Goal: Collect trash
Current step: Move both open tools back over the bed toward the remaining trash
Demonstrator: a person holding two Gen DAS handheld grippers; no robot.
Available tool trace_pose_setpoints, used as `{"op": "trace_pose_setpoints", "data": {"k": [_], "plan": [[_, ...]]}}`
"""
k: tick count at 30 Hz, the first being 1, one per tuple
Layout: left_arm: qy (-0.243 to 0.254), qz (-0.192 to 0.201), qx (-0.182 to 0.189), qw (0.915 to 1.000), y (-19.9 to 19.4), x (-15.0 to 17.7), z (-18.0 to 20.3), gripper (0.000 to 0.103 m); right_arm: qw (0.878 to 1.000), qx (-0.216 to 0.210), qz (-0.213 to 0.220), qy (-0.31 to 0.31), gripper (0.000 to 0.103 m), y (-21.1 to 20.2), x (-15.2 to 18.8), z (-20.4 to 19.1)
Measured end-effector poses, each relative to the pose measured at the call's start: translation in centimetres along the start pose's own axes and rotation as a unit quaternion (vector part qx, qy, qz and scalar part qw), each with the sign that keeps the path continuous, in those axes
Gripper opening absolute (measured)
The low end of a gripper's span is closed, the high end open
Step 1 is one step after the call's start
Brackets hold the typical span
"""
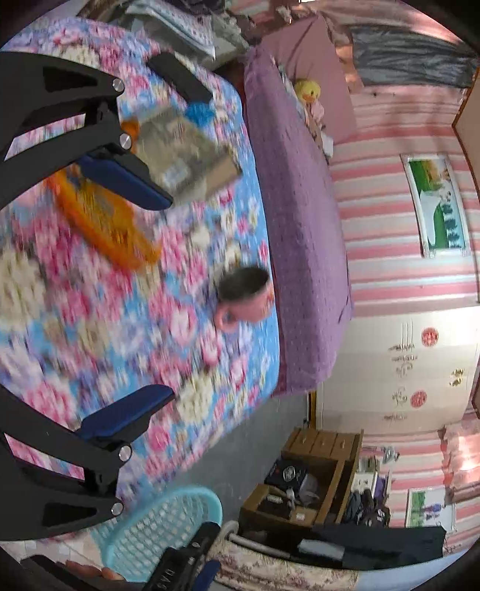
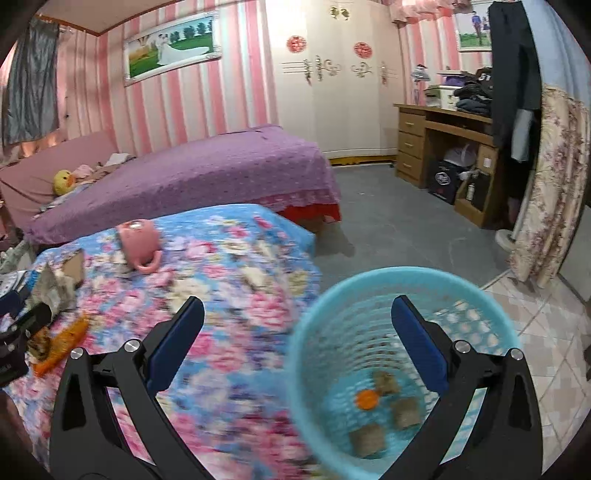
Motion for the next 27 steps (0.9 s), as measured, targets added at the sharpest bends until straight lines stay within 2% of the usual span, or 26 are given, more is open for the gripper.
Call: {"op": "trace_pose_setpoints", "data": {"k": [5, 8, 11, 14, 20, 27], "plan": [[-0.028, -0.014, -0.033, 0.9990, -1.1, 2.0, -5.9, 0.094, 1.000, -0.008, 0.003, -0.027, 0.099, -0.3, 0.6, -4.7], [-0.064, -0.026, -0.035, 0.9970, -1.0, 3.5, -9.1, 0.094, 0.999, -0.015, 0.000, -0.037, 0.099, -0.2, 1.1, -7.0], [-0.073, -0.029, -0.047, 0.9958, -1.0, 4.4, -11.0, 0.094, 0.999, -0.015, 0.001, -0.051, 0.099, 0.0, 1.7, -8.8], [-0.064, -0.027, -0.063, 0.9956, -1.2, 5.3, -12.2, 0.094, 0.998, -0.023, -0.009, -0.053, 0.099, 0.5, 2.4, -9.8], [-0.050, -0.051, -0.074, 0.9947, -0.4, 7.3, -14.0, 0.094, 0.998, -0.020, -0.022, -0.059, 0.099, 1.7, 3.0, -11.0], [-0.070, -0.057, -0.051, 0.9946, 0.6, 7.8, -14.6, 0.093, 0.997, -0.021, -0.041, -0.058, 0.099, 3.2, 3.4, -11.8]]}}
Point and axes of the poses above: each gripper's, at about its wrist camera, not at the fingertips, and y roughly the way its jaws point, z to its right, x to its underside, the point moved 6 cm from there along y, roughly the way its jaws point, and after that the axes turned 12 degrees about x, right-handed, at the moved point
